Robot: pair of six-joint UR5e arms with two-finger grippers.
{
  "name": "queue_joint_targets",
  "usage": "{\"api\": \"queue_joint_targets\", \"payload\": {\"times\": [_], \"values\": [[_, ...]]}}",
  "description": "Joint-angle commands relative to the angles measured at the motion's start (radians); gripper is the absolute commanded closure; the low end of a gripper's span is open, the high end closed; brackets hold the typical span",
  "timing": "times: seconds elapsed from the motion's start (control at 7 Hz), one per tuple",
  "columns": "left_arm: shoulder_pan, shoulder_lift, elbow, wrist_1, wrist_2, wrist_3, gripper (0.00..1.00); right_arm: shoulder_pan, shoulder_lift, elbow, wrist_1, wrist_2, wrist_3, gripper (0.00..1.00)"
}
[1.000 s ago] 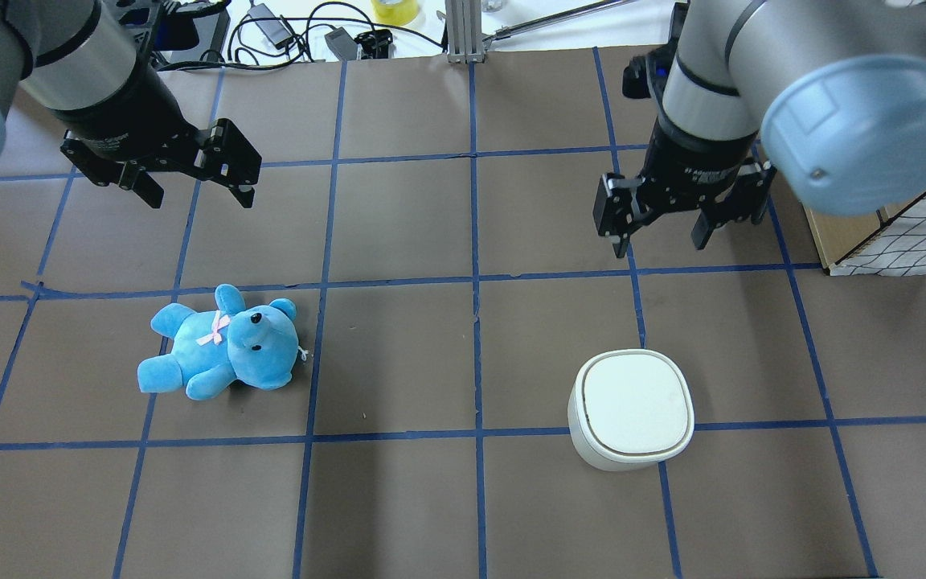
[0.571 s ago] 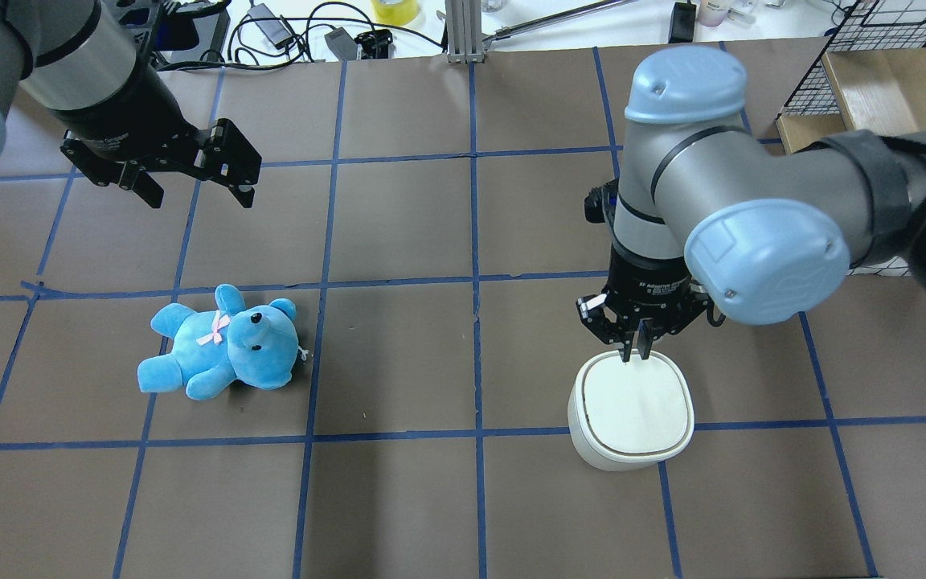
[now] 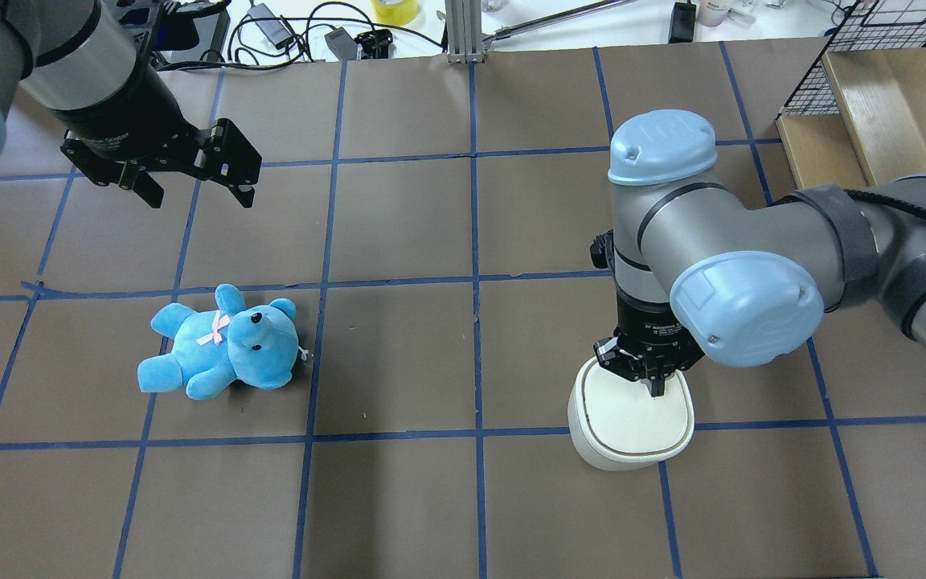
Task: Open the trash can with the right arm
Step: 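Lower the right gripper onto the trash can lid and grip its edge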
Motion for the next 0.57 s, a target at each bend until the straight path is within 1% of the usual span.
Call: {"api": "queue_joint_targets", "payload": {"times": [0.0,0.14,0.29,0.43], "values": [[0.0,0.0,0.0,0.0,0.0,0.0,0.0,0.003,0.014,0.005,-0.011,-0.001,0.003,1.0],[0.0,0.0,0.0,0.0,0.0,0.0,0.0,0.001,-0.002,-0.018,-0.01,-0.014,0.0,0.74],[0.0,0.0,0.0,0.0,0.0,0.0,0.0,0.001,-0.037,-0.059,-0.002,-0.008,-0.002,0.01],[0.0,0.0,0.0,0.0,0.0,0.0,0.0,0.001,-0.045,-0.123,0.012,-0.009,0.0,0.0]]}}
